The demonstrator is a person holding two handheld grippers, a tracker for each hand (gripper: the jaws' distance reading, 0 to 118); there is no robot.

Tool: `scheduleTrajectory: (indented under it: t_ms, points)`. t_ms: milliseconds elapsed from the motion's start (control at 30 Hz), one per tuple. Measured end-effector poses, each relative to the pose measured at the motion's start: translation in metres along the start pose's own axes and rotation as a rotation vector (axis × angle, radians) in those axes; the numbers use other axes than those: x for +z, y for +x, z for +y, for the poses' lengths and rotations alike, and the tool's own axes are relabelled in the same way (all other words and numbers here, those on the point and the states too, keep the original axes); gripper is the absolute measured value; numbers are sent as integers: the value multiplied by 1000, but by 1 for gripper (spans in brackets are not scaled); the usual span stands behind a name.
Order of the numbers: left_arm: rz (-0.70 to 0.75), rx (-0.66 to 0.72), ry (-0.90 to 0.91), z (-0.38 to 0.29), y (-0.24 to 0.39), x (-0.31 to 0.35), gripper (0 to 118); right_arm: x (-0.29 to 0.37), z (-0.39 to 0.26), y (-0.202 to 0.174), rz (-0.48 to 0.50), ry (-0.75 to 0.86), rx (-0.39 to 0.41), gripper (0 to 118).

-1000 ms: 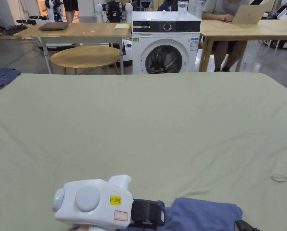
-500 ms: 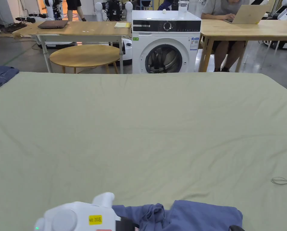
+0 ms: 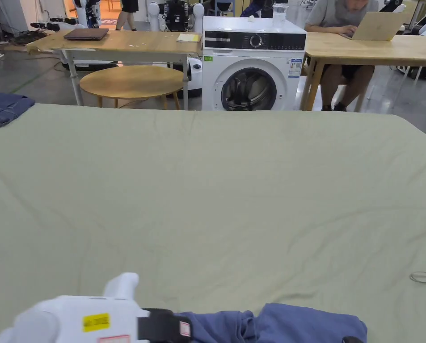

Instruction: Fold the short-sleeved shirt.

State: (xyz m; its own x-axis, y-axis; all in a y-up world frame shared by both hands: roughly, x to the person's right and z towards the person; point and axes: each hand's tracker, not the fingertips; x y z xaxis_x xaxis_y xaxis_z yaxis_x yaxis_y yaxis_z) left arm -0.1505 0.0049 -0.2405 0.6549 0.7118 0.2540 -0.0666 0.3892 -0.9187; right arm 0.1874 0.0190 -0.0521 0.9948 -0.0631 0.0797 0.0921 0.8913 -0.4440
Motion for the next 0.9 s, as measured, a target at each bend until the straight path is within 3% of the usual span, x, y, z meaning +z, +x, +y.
scheduleTrajectory:
  t_ms: [100,167,300,333,400,433,500,633,700,733,767,800,833,900]
  points:
    - [140,-39,17,10,-29,33,0,-4,1,-6,17,1,11,0]
    - [224,9,-2,14,-54,40,0,-7,2,-10,28,0,14,0]
    - [160,39,-53,12,-89,36,0,-9,2,-17,36,-5,16,0]
    - [108,41,-56,10,-94,35,16,-9,2,-18,35,-6,17,0]
    - [62,75,-34,11,-101,31,99,-10,2,-19,35,-15,18,0]
    - [28,78,-47,12,-106,25,114,-11,2,-20,34,-18,20,0]
    - [-67,121,-123,15,-117,12,109,-12,2,-22,33,-25,28,0]
    - [-172,138,-111,13,-119,-10,109,-12,2,-23,26,-33,34,0]
    - [-227,218,-116,20,-132,-18,108,-11,1,-23,19,-34,31,0]
    - [-251,234,-118,20,-133,-22,93,-11,1,-22,16,-35,31,0]
    - [-225,241,-126,20,-133,-28,65,-10,1,-22,14,-35,31,0]
    - [-150,231,-156,19,-135,-34,30,-10,1,-22,11,-35,30,0]
    - [-100,213,-165,16,-133,-38,8,-9,2,-21,9,-35,29,0]
    - [-144,235,-139,17,-133,-30,7,-7,3,-19,4,-32,30,0]
